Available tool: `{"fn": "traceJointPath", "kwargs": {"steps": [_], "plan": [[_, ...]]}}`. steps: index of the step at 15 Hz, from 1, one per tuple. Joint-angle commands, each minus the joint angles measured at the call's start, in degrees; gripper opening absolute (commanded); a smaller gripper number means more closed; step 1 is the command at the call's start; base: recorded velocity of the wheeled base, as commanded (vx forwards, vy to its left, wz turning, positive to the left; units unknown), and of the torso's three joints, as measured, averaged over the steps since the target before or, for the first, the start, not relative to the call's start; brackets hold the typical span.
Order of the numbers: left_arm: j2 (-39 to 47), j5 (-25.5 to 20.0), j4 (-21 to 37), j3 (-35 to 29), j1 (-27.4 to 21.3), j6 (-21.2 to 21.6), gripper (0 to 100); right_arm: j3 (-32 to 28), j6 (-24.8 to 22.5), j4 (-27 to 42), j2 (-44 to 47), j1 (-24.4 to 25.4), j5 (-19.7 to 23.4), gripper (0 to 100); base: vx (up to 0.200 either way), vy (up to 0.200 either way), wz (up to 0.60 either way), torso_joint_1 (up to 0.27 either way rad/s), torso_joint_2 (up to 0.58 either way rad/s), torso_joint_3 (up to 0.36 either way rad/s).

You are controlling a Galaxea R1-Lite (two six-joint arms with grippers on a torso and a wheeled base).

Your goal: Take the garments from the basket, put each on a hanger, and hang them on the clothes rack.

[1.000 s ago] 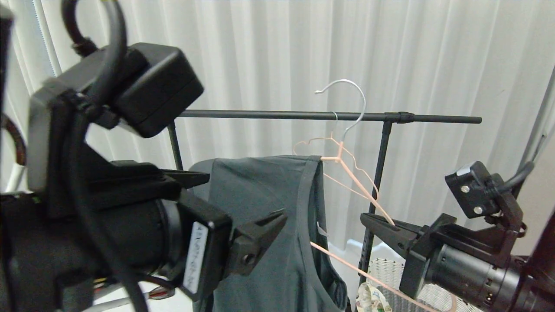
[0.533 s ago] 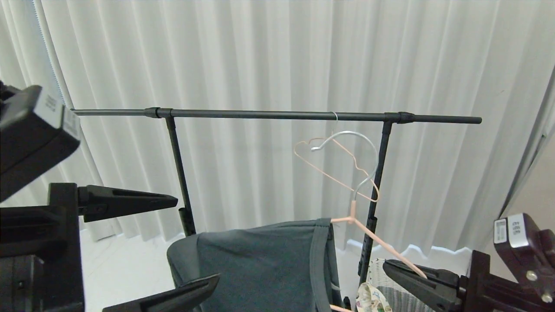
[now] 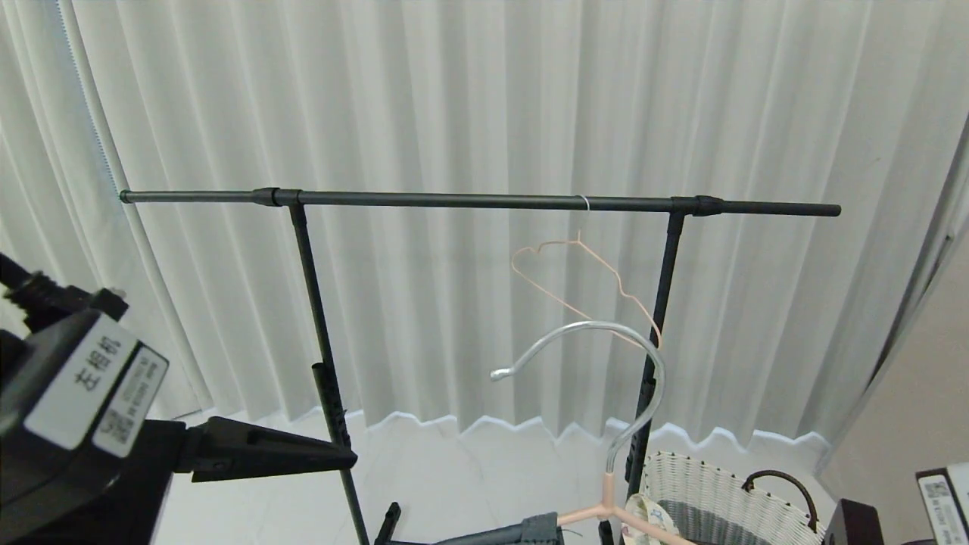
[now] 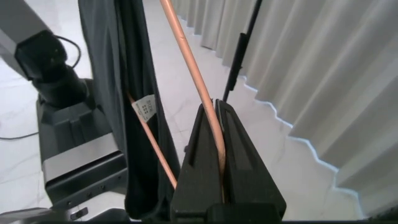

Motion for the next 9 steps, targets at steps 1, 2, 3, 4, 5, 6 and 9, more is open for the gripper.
{"fn": "traceJointPath", "kwargs": {"steps": [1,2,3,4,5,6,9], "plan": [[1.6,-0.21,-0.07,0.25,-1.8,-0.03,100,-0.2,-0.09,-0.03,0.08,0.82,-0.01,0,0.0,0.0,0.0,0.0,0.0,0.0],[2.65,-0.21,-1.39,0.25,-2.59,-0.03,100,-0.47,-0.27,-0.03,0.35,1.52,-0.01,0,0.0,0.0,0.0,0.0,0.0,0.0],[3.79,-0.21,-2.97,0.25,-3.29,-0.03,100,-0.55,-0.36,-0.03,0.52,2.22,-0.01,0,0.0,0.0,0.0,0.0,0.0,0.0],[4.85,-0.21,-3.85,0.25,-3.65,-0.03,100,-0.55,-0.53,-0.03,0.79,2.66,-0.01,0,0.0,0.0,0.0,0.0,0.0,0.0],[5.29,-0.3,-3.85,0.43,-3.82,0.05,100,-0.55,-0.62,-0.03,0.79,2.93,-0.1,0,0.0,0.0,0.0,0.0,0.0,0.0],[5.55,-0.39,-3.85,0.96,-4.0,0.05,100,-0.55,-0.71,-0.03,0.79,2.93,-0.1,0,0.0,0.0,0.0,0.0,0.0,0.0],[5.29,-0.3,-3.85,2.1,-4.7,0.05,100,-1.43,-1.15,-0.03,0.87,2.93,-0.01,0,0.0,0.0,0.0,0.0,0.0,0.0]]}}
